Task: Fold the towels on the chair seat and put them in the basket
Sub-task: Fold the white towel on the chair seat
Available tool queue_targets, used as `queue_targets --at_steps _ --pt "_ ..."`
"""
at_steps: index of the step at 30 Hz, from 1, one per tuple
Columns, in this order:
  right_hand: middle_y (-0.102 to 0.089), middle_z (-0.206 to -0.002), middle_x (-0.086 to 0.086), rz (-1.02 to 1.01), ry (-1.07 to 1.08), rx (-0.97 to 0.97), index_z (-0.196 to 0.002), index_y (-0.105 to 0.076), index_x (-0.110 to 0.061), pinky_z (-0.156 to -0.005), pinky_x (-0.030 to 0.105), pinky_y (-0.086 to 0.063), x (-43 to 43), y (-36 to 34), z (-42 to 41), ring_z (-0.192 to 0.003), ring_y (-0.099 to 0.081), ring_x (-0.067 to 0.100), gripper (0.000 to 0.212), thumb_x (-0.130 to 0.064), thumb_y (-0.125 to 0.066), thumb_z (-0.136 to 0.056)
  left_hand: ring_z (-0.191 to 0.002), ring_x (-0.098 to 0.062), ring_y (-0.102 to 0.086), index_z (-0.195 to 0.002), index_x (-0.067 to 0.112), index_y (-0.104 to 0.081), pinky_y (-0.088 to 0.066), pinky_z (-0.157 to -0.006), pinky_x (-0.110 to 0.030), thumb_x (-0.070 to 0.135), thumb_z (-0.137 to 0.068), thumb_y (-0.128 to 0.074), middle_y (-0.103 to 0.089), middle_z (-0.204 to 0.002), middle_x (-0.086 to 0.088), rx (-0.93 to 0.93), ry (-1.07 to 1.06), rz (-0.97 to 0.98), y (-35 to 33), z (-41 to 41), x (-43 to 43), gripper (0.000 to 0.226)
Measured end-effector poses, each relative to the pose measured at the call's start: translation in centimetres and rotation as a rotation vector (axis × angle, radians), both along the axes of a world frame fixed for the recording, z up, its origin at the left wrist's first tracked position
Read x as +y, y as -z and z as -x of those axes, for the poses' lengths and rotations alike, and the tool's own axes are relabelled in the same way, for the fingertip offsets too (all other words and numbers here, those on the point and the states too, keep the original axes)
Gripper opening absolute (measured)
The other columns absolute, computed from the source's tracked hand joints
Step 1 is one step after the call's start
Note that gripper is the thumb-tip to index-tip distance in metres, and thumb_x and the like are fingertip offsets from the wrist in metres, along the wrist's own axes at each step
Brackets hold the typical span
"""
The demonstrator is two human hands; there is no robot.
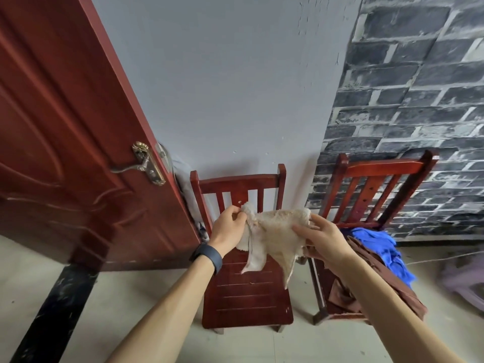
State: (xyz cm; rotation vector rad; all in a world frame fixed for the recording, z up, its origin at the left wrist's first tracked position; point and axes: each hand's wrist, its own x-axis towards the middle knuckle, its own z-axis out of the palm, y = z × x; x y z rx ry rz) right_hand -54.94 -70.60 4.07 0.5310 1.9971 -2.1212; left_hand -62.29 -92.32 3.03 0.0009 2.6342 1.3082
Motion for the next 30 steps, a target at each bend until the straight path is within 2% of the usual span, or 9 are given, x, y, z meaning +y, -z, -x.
queue_targets --at_steps 4,7,9,12,16,20,23,27,30 --pt "-0.075 -0.091 0.012 -0.035 0.003 0.089 -0.109 -0.07 -0.025 -0.06 0.034 -0.051 0.1 -0.8 0.2 -0.068 -0.067 0.021 0.019 -0.025 -0.073 -0.09 -0.108 -0.013 -0.056 -0.127 0.025 -0.058 -0.046 -0.095 -0.029 0.016 -0.101 -0.043 -0.06 -0.117 0.006 -0.22 0.197 -0.094 0.6 0.0 0.2 0.032" --pt "-0.077 -0.095 0.006 -0.019 -0.033 0.101 -0.119 -0.065 -0.027 -0.07 0.031 -0.053 -0.2 -1.8 0.4 -0.081 -0.074 0.018 0.026 -0.026 -0.07 -0.093 -0.125 -0.017 -0.052 -0.118 0.033 -0.064 -0.039 -0.112 -0.041 0.021 -0.097 -0.045 -0.06 -0.131 0.006 -0.322 0.198 -0.23 1.2 0.0 0.8 0.031" --pt "-0.077 -0.1 0.004 0.031 -0.041 0.073 -0.128 -0.057 -0.033 -0.082 0.037 -0.054 -0.2 -1.9 0.5 -0.093 -0.074 0.018 0.036 -0.028 -0.068 -0.094 -0.13 -0.011 -0.046 -0.128 0.031 -0.06 -0.03 -0.115 -0.035 0.036 -0.101 -0.044 -0.053 -0.135 0.014 -0.36 0.218 -0.274 1.0 -0.4 1.2 0.031" --pt "-0.076 -0.102 0.007 0.151 -0.078 0.061 -0.126 -0.053 -0.038 -0.091 0.049 -0.055 -0.3 -2.1 0.4 -0.101 -0.072 0.022 0.036 -0.026 -0.066 -0.095 -0.118 -0.008 -0.054 -0.121 0.032 -0.062 -0.039 -0.107 -0.032 0.069 -0.089 -0.047 -0.059 -0.123 0.016 -0.35 0.311 -0.137 1.3 -0.5 1.7 0.051" --pt "-0.071 -0.087 0.007 0.265 -0.171 0.077 -0.125 -0.053 -0.034 -0.087 0.041 -0.054 0.7 -2.2 -0.2 -0.089 -0.069 0.022 0.046 -0.007 -0.068 -0.091 -0.099 -0.009 -0.064 -0.111 0.031 -0.069 -0.05 -0.096 -0.036 0.061 -0.091 -0.053 -0.071 -0.108 0.007 -0.184 0.286 0.028 1.8 -0.4 1.5 0.04" --pt "-0.077 -0.097 0.006 -0.013 -0.087 -0.002 -0.12 -0.06 -0.007 -0.077 0.027 -0.054 3.2 -0.6 -0.1 -0.091 -0.073 0.017 0.038 -0.011 -0.076 -0.086 -0.103 -0.012 -0.063 -0.121 0.023 -0.069 -0.045 -0.087 -0.024 0.043 -0.098 -0.052 -0.071 -0.114 0.004 -0.033 0.072 0.081 1.2 -0.4 -0.2 0.035" --pt "-0.077 -0.093 -0.002 -0.362 0.126 -0.024 -0.108 -0.068 -0.016 -0.08 0.032 -0.056 5.3 0.9 0.4 -0.086 -0.073 0.014 0.033 -0.025 -0.083 -0.08 -0.097 -0.016 -0.062 -0.117 0.019 -0.071 -0.042 -0.081 -0.024 0.04 -0.1 -0.049 -0.071 -0.107 0.003 -0.049 -0.099 0.064 1.1 0.2 -2.2 0.035" --pt "-0.072 -0.091 -0.004 -0.47 0.33 -0.027 -0.108 -0.062 -0.023 -0.078 0.04 -0.059 6.7 1.1 0.7 -0.083 -0.07 0.014 0.03 -0.033 -0.079 -0.084 -0.091 -0.032 -0.068 -0.081 0.024 -0.067 -0.054 -0.089 -0.05 0.056 -0.084 -0.051 -0.072 -0.096 -0.015 -0.131 -0.265 -0.151 2.6 2.0 -5.3 0.037" --pt "-0.07 -0.09 -0.003 -0.442 0.338 0.009 -0.109 -0.065 -0.021 -0.068 0.031 -0.054 6.7 1.8 1.3 -0.078 -0.066 0.01 0.024 -0.031 -0.074 -0.089 -0.095 -0.035 -0.068 -0.074 0.027 -0.063 -0.054 -0.088 -0.057 0.069 -0.068 -0.048 -0.071 -0.099 -0.017 -0.155 -0.273 -0.209 5.1 3.7 -7.0 0.045"
